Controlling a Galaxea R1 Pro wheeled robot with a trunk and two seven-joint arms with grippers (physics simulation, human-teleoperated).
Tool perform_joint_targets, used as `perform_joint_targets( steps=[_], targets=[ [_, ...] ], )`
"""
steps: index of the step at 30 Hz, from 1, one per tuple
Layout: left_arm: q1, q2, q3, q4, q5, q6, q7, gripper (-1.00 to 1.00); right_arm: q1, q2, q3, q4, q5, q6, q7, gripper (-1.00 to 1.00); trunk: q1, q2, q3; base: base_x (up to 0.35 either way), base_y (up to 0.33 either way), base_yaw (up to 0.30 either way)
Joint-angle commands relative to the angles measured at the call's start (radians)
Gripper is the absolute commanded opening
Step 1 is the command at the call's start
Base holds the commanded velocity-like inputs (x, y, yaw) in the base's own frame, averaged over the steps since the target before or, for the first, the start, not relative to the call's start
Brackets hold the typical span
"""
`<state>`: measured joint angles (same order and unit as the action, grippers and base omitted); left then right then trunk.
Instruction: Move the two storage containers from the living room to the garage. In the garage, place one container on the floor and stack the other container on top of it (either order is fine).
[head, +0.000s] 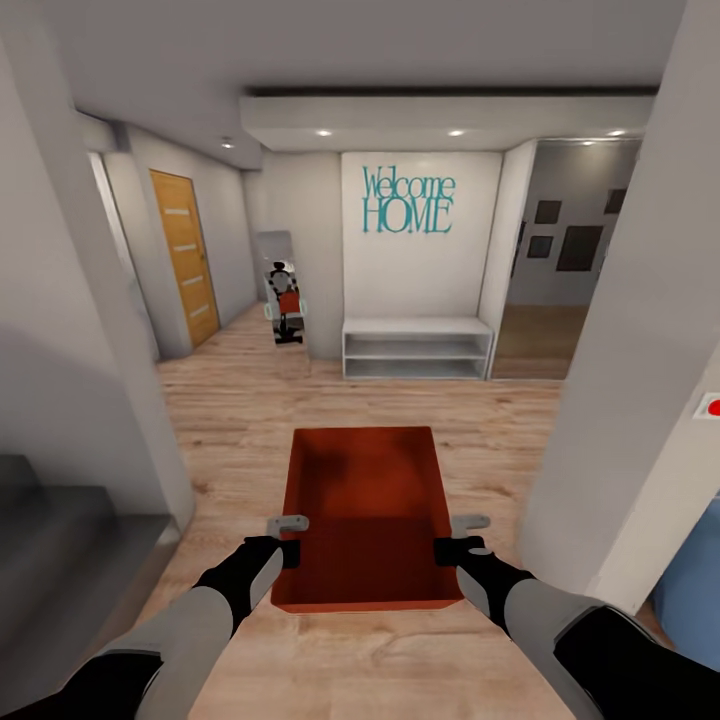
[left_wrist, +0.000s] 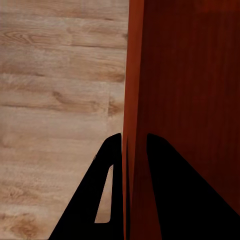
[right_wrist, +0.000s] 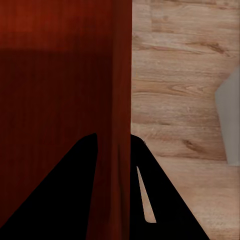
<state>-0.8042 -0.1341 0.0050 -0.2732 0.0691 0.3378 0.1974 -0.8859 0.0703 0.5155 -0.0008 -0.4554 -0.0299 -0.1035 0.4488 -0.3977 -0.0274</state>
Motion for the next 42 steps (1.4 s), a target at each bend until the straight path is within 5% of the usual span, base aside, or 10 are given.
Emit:
perform_joint_targets(
  steps=[1,42],
  targets=[
    [-0.001,0.001,0.004,-0.003,-0.025,0.009,0.013,-1.0,-0.001,-0.005,-0.001,0.002,-0.014,-0.005,-0.012,-1.0,0.001,-0.002,-0.002,0.323,0.071,0.0],
    [0.0,0.001,0.004,0.006,-0.026,-0.036,0.011,-1.0,-0.001,-0.006,0.0,0.002,-0.014,-0.005,-0.012,-1.0,0.001,-0.002,-0.002,0.326,0.016,0.0]
  ],
)
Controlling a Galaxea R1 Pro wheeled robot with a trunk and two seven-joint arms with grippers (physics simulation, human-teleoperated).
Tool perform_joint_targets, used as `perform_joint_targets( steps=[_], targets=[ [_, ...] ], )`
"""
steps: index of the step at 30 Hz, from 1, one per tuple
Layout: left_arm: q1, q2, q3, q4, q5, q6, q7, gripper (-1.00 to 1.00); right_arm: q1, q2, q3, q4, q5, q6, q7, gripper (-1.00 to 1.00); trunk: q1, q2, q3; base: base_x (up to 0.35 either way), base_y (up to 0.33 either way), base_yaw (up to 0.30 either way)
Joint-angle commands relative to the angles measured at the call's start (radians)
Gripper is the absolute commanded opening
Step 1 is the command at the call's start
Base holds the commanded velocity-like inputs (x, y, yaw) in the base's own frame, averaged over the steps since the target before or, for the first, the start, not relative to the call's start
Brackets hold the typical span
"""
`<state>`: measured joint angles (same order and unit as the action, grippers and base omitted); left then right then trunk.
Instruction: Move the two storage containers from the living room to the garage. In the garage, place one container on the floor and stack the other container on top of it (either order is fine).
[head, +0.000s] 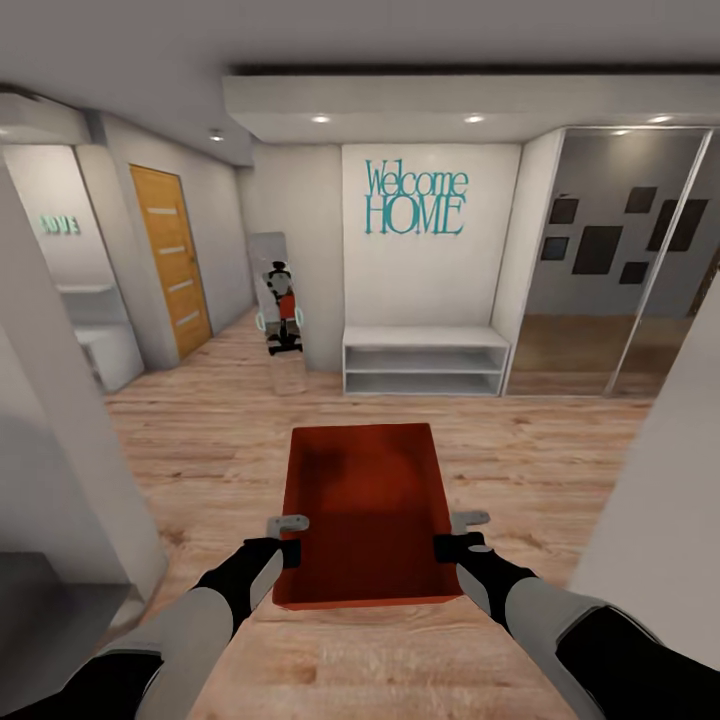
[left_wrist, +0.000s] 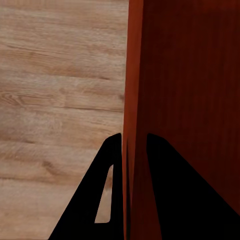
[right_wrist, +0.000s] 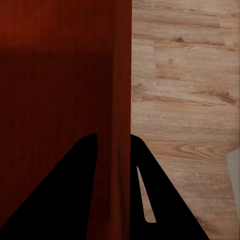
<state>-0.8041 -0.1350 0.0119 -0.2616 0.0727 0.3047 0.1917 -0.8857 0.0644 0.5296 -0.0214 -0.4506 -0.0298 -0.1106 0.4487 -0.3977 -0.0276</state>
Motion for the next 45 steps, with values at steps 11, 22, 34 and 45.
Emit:
perform_joint_targets(
  steps=[11,22,34,45],
  targets=[
    [-0.001,0.001,-0.003,-0.005,-0.03,-0.002,0.017,-1.0,-0.001,0.0,-0.015,0.023,-0.019,-0.005,-0.004,-1.0,0.001,-0.002,-0.002,0.328,0.0,0.0],
    [0.0,0.001,-0.003,-0.005,-0.03,-0.002,0.017,-1.0,-0.002,0.0,-0.015,0.023,-0.019,-0.004,-0.004,-1.0,0.001,-0.002,-0.002,0.328,0.0,0.0],
    [0.0,0.001,-0.002,-0.005,-0.03,-0.002,0.017,-1.0,-0.001,0.001,-0.015,0.023,-0.019,-0.005,-0.004,-1.0,0.001,-0.002,-0.002,0.328,0.0,0.0],
    [-0.001,0.001,-0.003,-0.005,-0.03,-0.002,0.017,-1.0,-0.002,0.0,-0.015,0.023,-0.019,-0.005,-0.004,-1.0,0.001,-0.002,-0.002,0.328,0.0,0.0]
  ],
)
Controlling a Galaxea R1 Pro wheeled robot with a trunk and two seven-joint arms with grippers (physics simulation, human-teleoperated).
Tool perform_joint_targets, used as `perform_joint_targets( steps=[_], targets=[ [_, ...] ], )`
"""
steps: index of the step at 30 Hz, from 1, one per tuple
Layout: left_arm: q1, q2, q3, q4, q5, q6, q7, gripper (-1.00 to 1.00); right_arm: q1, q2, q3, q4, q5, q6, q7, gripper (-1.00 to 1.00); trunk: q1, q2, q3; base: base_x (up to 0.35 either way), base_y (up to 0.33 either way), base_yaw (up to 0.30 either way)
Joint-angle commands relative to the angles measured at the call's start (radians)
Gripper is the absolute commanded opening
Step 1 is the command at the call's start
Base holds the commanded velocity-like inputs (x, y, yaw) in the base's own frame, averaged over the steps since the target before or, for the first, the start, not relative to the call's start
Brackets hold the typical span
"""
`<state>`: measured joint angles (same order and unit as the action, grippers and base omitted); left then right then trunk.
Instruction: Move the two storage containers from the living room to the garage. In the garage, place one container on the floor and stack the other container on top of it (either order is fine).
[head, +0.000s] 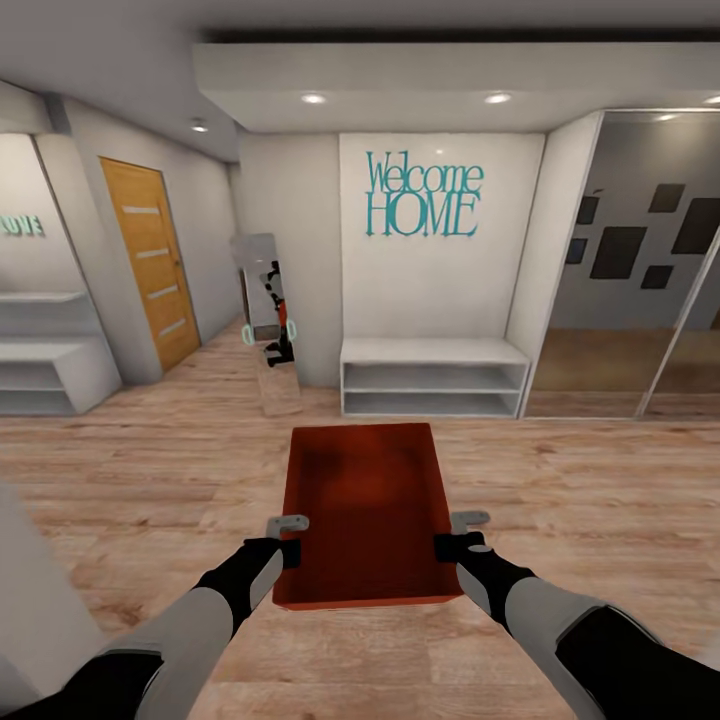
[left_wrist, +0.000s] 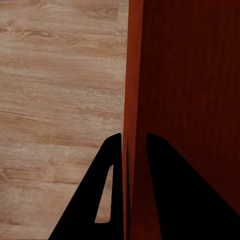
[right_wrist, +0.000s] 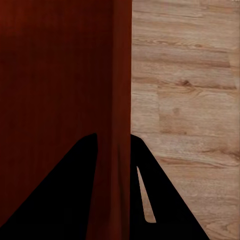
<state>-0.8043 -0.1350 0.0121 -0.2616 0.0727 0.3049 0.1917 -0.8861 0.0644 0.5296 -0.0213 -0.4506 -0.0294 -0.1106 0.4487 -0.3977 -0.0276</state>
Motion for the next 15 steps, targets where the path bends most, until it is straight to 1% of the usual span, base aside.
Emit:
perform_joint_targets(
  steps=[1,15],
  targets=[
    [-0.001,0.002,-0.003,-0.005,-0.03,-0.003,0.017,-1.0,-0.001,0.0,-0.015,0.023,-0.019,-0.005,-0.004,-1.0,0.001,-0.002,-0.002,0.328,0.0,0.0],
    [0.0,0.002,-0.003,-0.005,-0.03,-0.003,0.017,-1.0,-0.001,0.0,-0.015,0.023,-0.019,-0.005,-0.004,-1.0,0.001,-0.002,-0.002,0.328,0.0,0.0]
  ],
)
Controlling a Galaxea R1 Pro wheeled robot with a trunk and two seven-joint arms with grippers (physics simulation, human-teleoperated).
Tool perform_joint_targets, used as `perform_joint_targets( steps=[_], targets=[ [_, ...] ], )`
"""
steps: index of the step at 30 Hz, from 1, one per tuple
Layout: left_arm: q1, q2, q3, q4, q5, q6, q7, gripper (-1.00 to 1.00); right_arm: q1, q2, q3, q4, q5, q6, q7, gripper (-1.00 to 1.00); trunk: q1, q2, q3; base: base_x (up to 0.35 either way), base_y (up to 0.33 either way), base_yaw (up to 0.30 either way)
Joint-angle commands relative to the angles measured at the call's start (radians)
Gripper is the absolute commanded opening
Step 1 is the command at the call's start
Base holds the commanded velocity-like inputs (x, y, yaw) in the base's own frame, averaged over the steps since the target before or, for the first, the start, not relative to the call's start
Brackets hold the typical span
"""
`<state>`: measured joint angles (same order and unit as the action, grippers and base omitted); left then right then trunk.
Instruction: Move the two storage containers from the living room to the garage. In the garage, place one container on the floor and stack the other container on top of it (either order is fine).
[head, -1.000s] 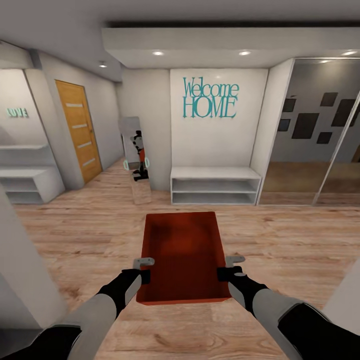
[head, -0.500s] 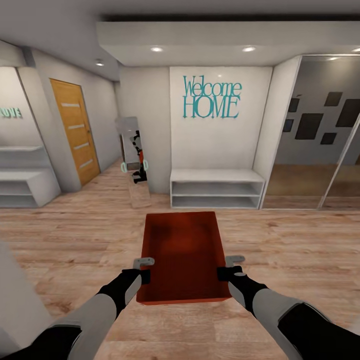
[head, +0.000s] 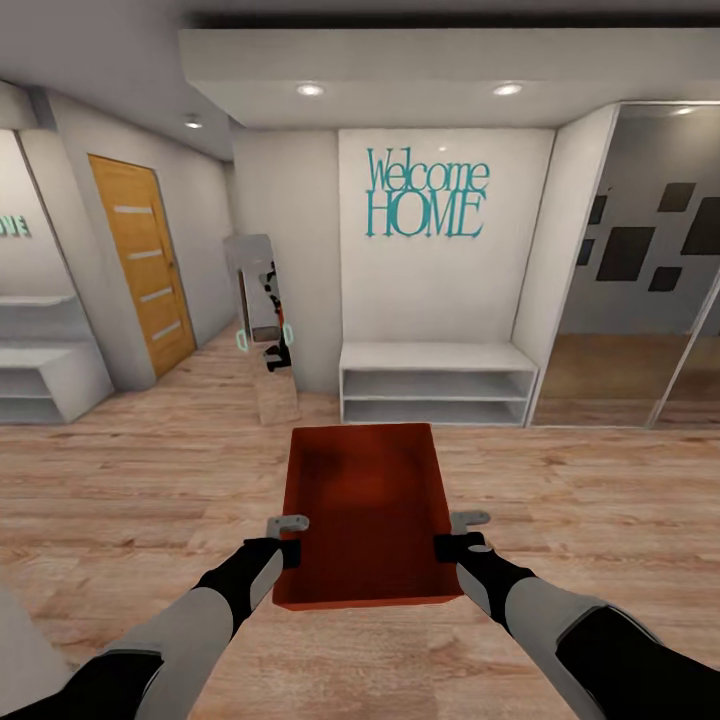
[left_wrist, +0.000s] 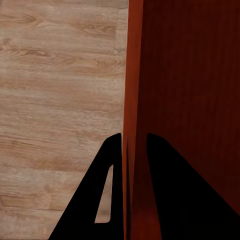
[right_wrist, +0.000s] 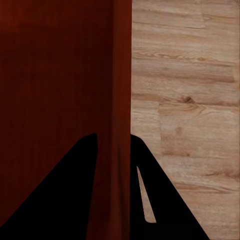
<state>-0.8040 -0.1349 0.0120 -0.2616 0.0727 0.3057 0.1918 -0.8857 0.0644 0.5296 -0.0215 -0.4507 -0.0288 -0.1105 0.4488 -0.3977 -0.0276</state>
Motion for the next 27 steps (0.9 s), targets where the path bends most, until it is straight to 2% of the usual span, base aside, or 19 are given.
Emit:
perform_joint_targets(
  steps=[1,14,27],
  targets=[
    [-0.001,0.001,-0.003,-0.005,-0.03,-0.003,0.017,-1.0,-0.001,0.0,-0.015,0.023,-0.019,-0.005,-0.004,-1.0,0.001,-0.002,-0.002,0.328,0.0,0.0],
    [-0.001,0.001,-0.003,-0.005,-0.03,-0.003,0.017,-1.0,-0.001,-0.001,-0.015,0.023,-0.019,-0.005,-0.004,-1.0,0.001,-0.002,-0.002,0.328,0.0,0.002],
    [-0.001,0.001,-0.002,-0.005,-0.03,-0.002,0.017,-1.0,-0.001,-0.001,-0.016,0.023,-0.019,-0.005,-0.004,-1.0,0.001,-0.002,-0.002,0.328,0.0,0.24]
  ],
)
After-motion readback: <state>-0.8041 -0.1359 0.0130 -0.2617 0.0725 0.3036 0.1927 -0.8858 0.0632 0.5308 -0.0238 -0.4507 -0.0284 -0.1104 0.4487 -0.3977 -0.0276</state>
